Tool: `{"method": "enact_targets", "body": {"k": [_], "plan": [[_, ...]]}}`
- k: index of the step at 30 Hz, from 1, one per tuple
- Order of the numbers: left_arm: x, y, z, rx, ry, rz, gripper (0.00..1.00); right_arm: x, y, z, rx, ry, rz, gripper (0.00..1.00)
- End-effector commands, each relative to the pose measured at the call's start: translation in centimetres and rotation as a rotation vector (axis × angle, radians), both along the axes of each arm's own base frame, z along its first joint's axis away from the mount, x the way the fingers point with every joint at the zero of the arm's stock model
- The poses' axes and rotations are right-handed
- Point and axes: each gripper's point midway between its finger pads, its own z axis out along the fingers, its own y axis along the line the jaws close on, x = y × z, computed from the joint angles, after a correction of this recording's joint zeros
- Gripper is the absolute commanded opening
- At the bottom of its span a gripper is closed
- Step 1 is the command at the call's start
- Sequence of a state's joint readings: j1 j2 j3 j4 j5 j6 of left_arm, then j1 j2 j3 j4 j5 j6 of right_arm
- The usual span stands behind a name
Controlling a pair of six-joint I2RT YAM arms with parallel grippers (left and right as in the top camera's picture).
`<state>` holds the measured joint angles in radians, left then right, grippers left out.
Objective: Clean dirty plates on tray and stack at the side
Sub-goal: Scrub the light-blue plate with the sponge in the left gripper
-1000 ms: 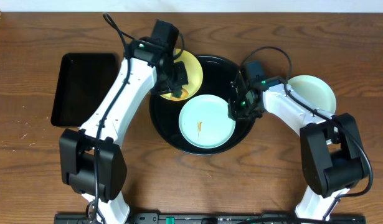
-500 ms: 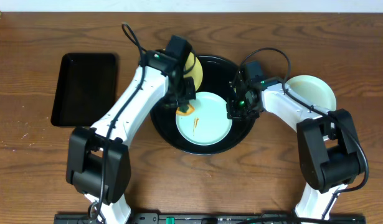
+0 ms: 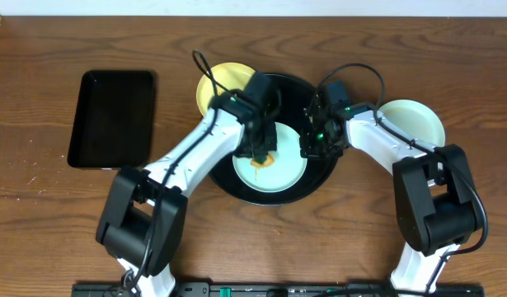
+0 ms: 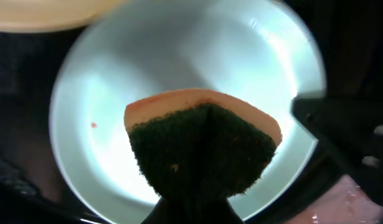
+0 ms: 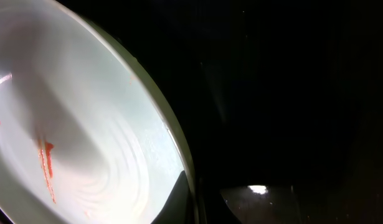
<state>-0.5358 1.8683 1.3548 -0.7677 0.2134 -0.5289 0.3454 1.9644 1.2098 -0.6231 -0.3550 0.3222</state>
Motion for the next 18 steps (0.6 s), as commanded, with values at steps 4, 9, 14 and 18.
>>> {"method": "enact_targets", "body": {"k": [4, 9, 14, 18], "plan": [[-0.9, 1.8, -2.6, 0.070, 0.025, 0.139, 0.07, 0.0, -0.7, -1.0, -0.008, 0.028, -0.019, 0.01], [-0.8, 3.3, -4.6, 0.123, -0.001, 0.231, 0.07, -0.1, -0.7, -1.0, -0.005, 0.030, -0.012, 0.01], [-1.3, 3.4, -5.9, 0.116, 0.020, 0.285, 0.07, -0.1, -0.6, -1.0, -0.002, 0.030, -0.008, 0.01], [-1.8, 1.6, -6.3, 0.064, 0.043, 0.243, 0.07, -0.1, -0.6, -0.9, -0.001, 0.029, -0.008, 0.01]]}}
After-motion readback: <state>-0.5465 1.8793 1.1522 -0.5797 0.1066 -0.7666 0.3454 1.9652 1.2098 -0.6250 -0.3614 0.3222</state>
